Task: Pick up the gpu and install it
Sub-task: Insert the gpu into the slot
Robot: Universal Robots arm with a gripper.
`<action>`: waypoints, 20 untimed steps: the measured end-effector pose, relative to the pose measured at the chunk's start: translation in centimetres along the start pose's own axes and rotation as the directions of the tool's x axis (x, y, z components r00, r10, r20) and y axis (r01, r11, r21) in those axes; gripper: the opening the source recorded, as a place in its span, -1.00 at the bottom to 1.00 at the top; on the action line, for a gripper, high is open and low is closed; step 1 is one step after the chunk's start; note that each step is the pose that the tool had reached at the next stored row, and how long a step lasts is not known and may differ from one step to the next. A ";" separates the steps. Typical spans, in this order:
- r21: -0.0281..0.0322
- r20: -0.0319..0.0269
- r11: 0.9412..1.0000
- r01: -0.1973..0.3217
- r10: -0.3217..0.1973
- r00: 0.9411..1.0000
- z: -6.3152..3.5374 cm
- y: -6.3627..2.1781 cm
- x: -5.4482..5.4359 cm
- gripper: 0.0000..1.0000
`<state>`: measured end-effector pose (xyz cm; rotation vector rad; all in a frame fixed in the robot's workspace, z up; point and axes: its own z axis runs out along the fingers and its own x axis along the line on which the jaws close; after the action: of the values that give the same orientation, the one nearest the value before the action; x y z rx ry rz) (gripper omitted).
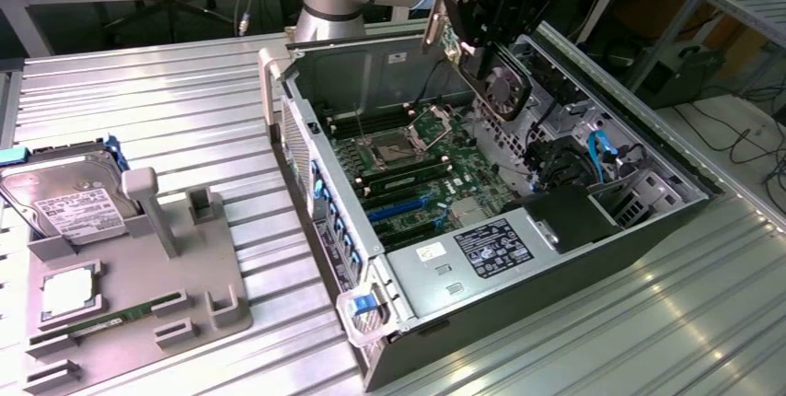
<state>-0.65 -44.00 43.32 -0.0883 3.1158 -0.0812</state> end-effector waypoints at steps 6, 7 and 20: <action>0.000 0.000 1.000 0.000 0.000 1.000 0.00 0.00 0.0 -0.45; 0.000 0.000 1.000 0.003 -0.003 1.000 0.00 0.00 0.0 -0.45; -0.005 0.003 0.999 0.045 -0.045 0.999 0.00 -0.11 0.0 -0.45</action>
<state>-0.65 -44.11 43.33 -0.1589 3.1119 -0.0733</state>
